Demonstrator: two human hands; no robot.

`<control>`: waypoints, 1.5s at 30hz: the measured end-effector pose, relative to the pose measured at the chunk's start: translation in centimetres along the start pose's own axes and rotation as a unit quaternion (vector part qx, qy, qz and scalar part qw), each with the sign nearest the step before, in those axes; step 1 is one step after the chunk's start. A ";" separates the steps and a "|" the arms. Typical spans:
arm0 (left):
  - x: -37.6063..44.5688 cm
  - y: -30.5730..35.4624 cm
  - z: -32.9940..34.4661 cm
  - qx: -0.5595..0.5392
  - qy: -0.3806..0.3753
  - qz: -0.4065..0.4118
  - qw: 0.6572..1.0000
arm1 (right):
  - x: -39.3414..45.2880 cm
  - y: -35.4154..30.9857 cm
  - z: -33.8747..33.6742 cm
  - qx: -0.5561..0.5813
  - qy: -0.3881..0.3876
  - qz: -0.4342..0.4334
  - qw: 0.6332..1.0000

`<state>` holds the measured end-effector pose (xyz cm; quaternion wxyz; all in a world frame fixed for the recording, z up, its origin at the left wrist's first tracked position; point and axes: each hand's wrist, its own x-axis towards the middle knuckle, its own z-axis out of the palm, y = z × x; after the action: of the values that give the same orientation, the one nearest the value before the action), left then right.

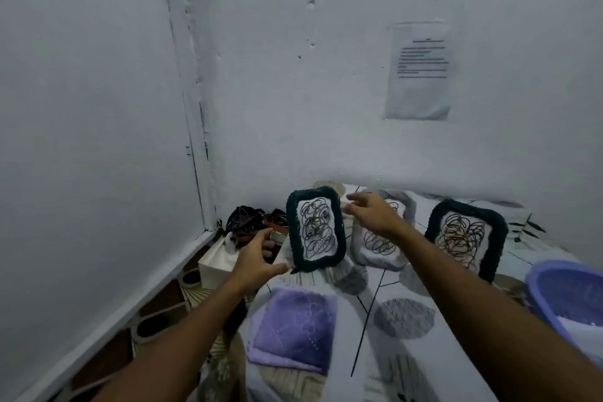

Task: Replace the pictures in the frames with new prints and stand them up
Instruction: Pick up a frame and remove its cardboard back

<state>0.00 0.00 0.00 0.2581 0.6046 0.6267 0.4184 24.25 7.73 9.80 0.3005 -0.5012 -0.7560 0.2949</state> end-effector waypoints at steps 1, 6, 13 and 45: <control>0.5 -0.3 0.4 -0.011 -0.009 -0.012 1.000 | 1.4 -0.1 0.0 -0.002 0.001 -0.007 1.000; 3.8 -3.3 3.0 0.017 -0.034 -0.026 0.999 | 7.6 -0.8 -0.4 -0.066 -0.031 -0.042 0.996; 6.6 -4.2 4.7 -0.063 -0.009 -0.009 0.998 | 14.0 0.6 0.8 -0.195 -0.130 -0.054 0.971; -1.2 9.6 1.7 -0.055 -0.189 0.128 0.972 | -4.6 -2.5 -11.5 0.096 -0.039 0.011 0.995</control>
<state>6.82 -1.62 6.90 0.3490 0.7330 0.4600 0.3596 32.88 4.31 18.32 0.3144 -0.4666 -0.7298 0.3883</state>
